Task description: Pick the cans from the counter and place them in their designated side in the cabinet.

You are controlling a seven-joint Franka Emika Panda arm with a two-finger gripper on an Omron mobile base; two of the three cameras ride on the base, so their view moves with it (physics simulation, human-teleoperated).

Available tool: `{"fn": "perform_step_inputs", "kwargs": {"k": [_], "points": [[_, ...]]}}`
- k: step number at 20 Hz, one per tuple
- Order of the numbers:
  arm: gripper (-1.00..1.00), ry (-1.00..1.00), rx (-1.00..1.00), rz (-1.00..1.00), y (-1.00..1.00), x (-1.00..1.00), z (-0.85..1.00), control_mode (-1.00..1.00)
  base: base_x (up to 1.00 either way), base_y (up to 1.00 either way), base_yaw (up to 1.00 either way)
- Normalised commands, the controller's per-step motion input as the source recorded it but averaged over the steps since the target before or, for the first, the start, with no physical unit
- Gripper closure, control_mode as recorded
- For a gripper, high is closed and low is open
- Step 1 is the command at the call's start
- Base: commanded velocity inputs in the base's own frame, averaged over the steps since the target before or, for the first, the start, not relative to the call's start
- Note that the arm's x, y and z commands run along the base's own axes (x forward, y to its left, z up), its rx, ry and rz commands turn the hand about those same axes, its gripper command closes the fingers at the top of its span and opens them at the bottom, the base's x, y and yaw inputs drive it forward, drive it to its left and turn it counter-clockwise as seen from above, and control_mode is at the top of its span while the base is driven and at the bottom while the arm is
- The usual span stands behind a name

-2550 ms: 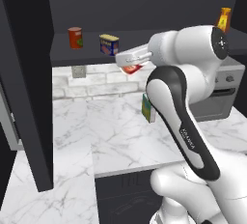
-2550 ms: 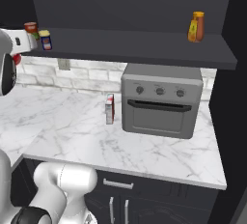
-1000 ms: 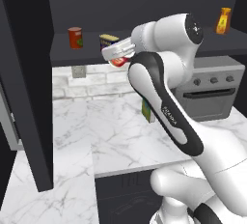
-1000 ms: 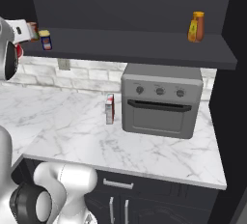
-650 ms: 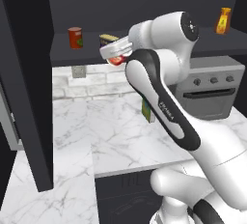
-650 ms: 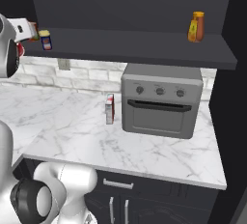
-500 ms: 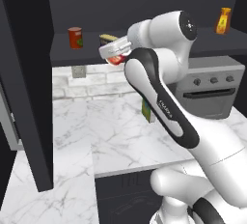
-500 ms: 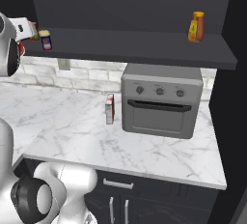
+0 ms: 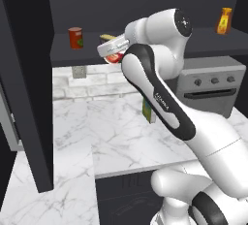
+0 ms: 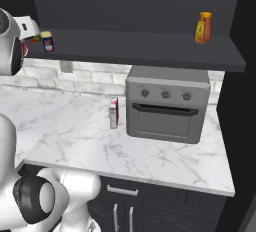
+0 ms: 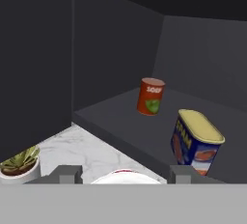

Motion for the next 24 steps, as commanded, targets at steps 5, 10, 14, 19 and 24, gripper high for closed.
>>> {"fn": "perform_step_inputs", "kwargs": {"k": [5,10,14,19,24], "points": [[1.0,0.0,-0.02,0.01,0.1,0.14,0.0,-1.0,0.0,0.0,0.0],[1.0,0.0,-0.03,0.0,0.11,0.13,0.0,-1.0,0.0,0.0,0.0],[1.0,0.0,-0.02,0.0,0.01,0.16,0.0,-1.0,0.0,0.0,0.0],[1.0,0.0,-0.02,0.0,0.02,0.19,0.0,-1.0,0.0,0.0,0.0],[1.0,0.0,-0.02,0.0,0.09,0.16,-0.01,-1.0,0.0,0.0,0.0]]}}
